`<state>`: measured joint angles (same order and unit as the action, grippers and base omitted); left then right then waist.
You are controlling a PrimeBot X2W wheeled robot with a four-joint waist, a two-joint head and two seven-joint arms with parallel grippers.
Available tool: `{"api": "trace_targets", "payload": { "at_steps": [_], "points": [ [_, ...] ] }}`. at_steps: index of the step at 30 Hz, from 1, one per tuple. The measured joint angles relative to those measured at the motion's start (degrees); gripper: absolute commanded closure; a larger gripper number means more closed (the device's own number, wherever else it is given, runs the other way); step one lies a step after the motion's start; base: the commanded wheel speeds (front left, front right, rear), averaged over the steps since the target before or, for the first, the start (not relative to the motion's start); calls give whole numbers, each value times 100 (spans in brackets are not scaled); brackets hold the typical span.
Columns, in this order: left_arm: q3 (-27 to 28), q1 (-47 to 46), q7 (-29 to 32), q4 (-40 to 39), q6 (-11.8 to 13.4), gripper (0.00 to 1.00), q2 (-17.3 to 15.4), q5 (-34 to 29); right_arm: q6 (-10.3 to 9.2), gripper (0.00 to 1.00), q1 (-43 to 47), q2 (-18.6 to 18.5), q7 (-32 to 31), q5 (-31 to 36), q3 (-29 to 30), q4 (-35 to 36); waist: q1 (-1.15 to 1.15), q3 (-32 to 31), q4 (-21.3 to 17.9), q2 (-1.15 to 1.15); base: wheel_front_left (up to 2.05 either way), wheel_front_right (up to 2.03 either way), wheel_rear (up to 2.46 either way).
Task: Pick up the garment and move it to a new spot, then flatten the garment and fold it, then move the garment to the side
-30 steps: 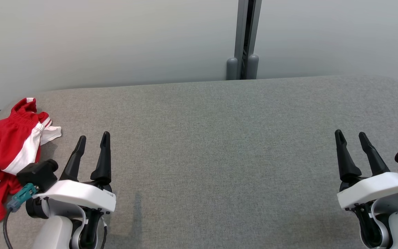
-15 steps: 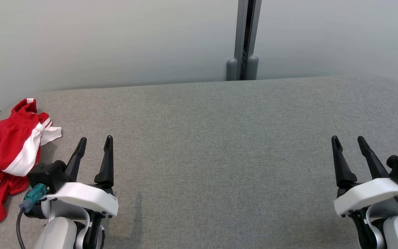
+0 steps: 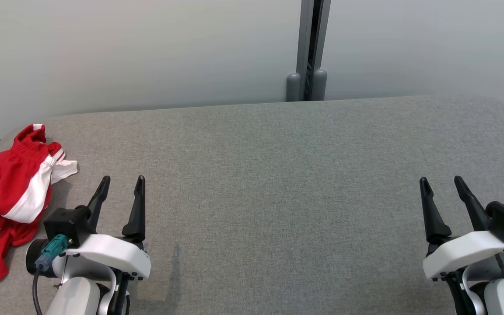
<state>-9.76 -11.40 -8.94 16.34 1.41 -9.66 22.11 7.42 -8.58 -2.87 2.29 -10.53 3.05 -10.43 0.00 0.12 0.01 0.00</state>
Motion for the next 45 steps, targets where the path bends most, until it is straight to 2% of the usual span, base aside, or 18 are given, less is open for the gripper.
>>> {"api": "trace_targets", "payload": {
  "at_steps": [13, 30, 40, 45],
  "points": [
    [-114, 13, 69, 54, -33, 0, -21, -296, 1, 0, 128, 8, 1, 281, 22, 91, 0, -23, 14, 0, 0, 0, 0],
    [-200, 32, 77, 45, 83, 0, -80, -688, 1, 0, 217, 8, 115, 624, 35, 182, 0, -13, 63, 0, 0, 0, 0],
    [-180, 32, 93, 46, 70, 0, -93, -571, 1, 0, 220, 9, 119, 595, 87, 166, 0, -27, 116, 0, 0, 0, 0],
    [-188, 13, 129, 45, 69, 0, -93, -504, 1, 0, 243, 7, 119, 561, 110, 191, 0, -26, 293, 0, 0, 0, 0]
  ]
}}
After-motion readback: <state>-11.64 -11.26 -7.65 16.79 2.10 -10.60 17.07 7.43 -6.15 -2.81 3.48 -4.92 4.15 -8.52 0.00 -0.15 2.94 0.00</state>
